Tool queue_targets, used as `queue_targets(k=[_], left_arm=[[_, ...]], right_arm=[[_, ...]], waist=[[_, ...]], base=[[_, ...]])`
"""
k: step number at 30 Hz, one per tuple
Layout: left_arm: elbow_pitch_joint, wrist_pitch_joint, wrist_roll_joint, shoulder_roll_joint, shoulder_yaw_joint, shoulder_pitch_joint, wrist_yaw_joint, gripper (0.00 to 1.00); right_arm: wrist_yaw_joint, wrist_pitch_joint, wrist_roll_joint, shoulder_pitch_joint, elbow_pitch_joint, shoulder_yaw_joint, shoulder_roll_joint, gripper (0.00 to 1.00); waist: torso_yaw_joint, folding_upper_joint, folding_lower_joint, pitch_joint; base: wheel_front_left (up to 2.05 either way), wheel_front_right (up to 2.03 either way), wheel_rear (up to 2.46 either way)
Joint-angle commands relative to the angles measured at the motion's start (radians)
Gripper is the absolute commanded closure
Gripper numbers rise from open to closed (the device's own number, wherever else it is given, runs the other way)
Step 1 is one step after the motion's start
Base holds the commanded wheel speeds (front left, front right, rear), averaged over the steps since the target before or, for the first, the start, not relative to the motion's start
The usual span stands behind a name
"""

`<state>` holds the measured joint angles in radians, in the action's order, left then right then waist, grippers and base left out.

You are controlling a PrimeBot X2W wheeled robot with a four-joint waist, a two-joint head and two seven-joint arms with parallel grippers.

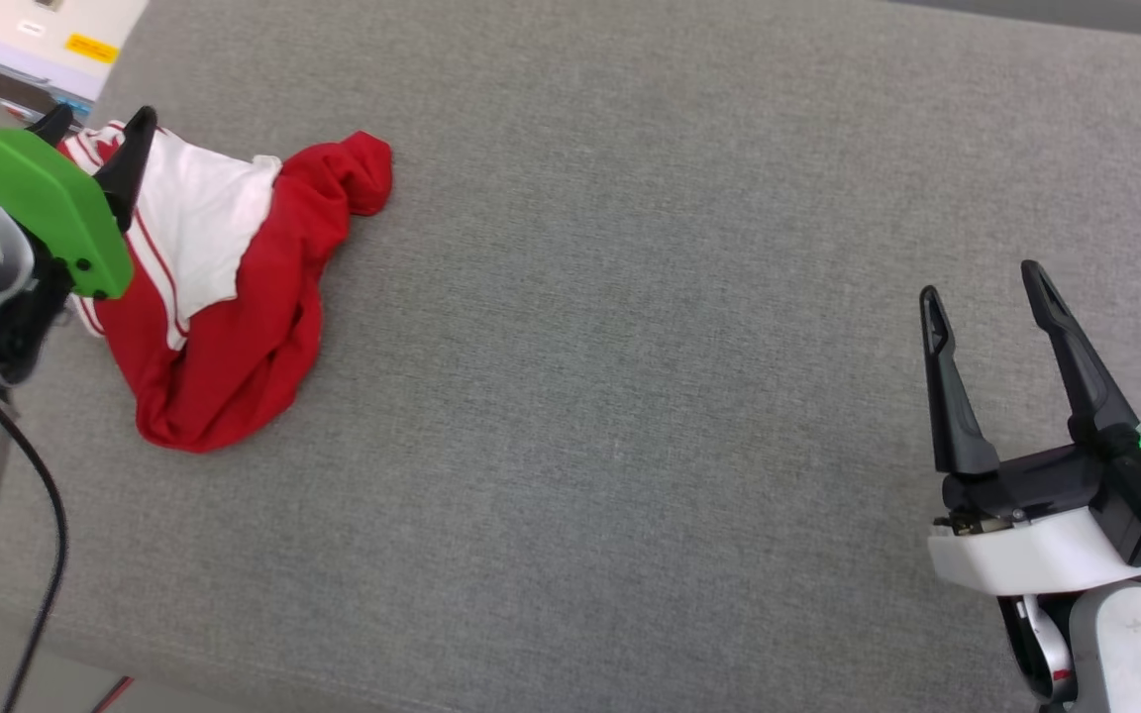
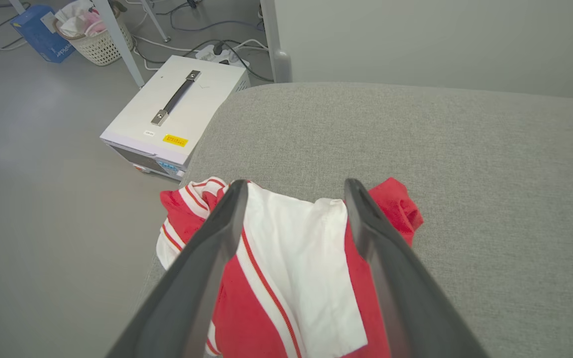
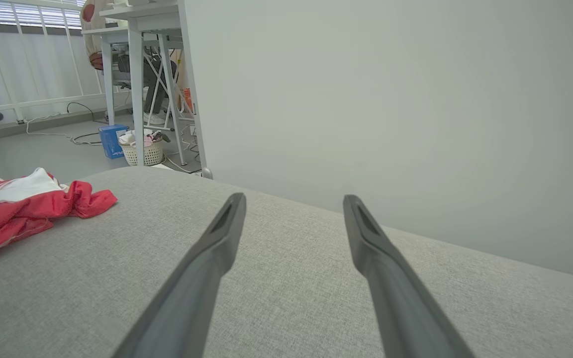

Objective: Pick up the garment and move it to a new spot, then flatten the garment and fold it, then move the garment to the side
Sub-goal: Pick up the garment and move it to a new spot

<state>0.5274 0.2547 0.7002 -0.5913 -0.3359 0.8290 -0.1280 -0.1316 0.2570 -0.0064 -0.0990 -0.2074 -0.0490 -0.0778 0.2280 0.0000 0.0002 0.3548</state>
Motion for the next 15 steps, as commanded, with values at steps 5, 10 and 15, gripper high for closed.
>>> queue_targets(k=[5, 10, 15], left_arm=[[0.025, 0.224, 0.117, -0.069, -0.1, 0.045, -0.003, 0.0], [0.031, 0.398, 0.193, -0.106, -0.187, 0.046, -0.003, 0.0], [0.072, 0.474, 0.228, -0.098, -0.242, 0.031, -0.003, 0.0]], right_arm=[[0.001, 0.005, -0.01, -0.037, -0.012, 0.004, -0.017, 0.0], [0.001, 0.005, -0.012, -0.056, -0.019, 0.007, -0.027, 0.0], [0.001, 0.005, -0.011, -0.074, -0.019, 0.005, -0.035, 0.0]], waist=[[-0.043, 0.0, -0.0002, 0.062], [-0.06, 0.0, -0.0002, 0.103], [-0.075, 0.0, -0.0002, 0.135]], base=[[0.0, 0.0, 0.0], [0.0, 0.0, 0.0], [0.0, 0.0, 0.0]])
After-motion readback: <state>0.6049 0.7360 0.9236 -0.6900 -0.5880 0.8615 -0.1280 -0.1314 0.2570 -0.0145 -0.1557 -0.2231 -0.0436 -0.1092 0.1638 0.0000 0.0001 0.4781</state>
